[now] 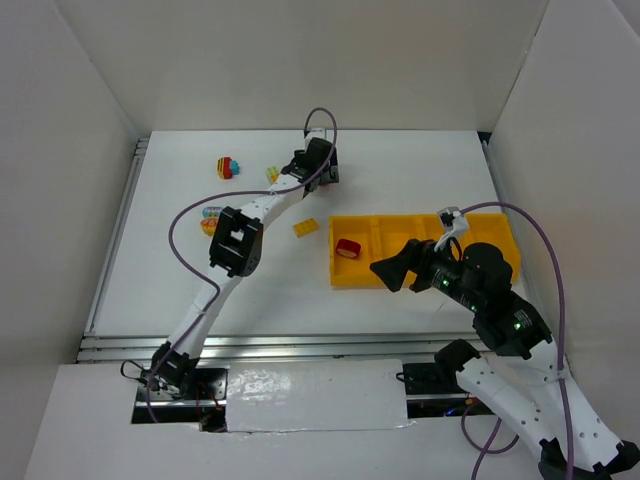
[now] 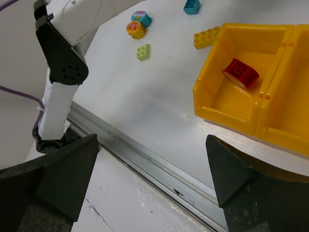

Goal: Sort the legos into containers by color

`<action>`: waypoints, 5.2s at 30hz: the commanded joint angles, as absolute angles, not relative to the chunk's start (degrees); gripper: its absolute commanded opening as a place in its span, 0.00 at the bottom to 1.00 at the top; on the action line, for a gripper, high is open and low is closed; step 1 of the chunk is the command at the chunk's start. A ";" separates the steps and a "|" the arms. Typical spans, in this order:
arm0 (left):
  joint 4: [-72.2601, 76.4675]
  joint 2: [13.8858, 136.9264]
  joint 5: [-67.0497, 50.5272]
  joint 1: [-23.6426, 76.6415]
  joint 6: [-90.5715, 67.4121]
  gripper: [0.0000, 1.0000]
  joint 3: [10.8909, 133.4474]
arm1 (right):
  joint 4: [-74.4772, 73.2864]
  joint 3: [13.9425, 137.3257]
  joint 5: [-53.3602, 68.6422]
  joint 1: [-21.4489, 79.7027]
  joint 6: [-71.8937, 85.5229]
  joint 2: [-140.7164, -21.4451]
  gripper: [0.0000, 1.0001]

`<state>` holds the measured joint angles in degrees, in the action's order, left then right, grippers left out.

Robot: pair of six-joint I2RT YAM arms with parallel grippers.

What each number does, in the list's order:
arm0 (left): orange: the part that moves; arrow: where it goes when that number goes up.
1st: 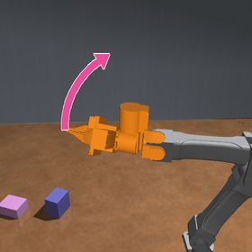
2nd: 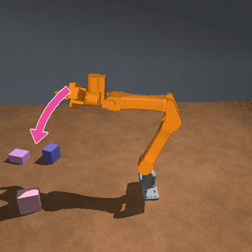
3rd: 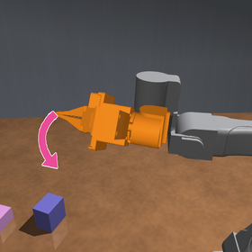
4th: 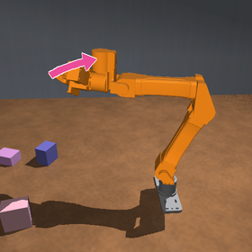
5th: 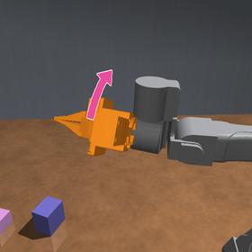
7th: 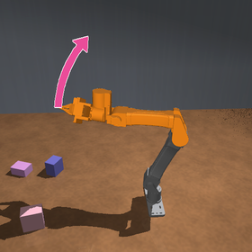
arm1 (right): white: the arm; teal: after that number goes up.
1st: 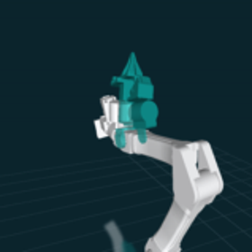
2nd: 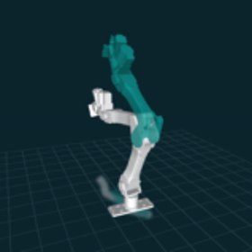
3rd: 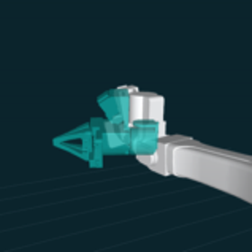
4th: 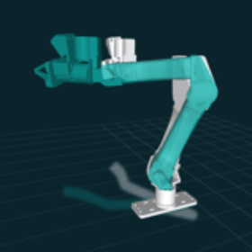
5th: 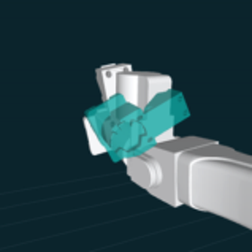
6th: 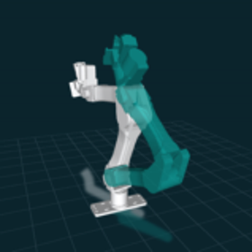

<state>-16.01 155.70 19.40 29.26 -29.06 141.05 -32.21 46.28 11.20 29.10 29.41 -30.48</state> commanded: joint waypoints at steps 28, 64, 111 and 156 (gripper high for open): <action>-2.63 123.33 14.41 29.00 -27.60 0.00 115.40 | -30.50 45.53 9.14 29.53 27.77 -31.11 1.00; -20.74 115.66 22.85 51.06 -39.20 0.64 98.26 | -40.87 50.54 0.09 29.53 29.36 -25.93 1.00; -8.79 131.04 7.56 4.66 -10.20 1.00 112.49 | -31.11 41.84 13.89 29.44 27.07 -31.11 1.00; -11.16 85.82 -11.25 10.71 -19.16 0.00 83.41 | -26.81 50.19 2.64 28.92 41.92 -32.70 1.00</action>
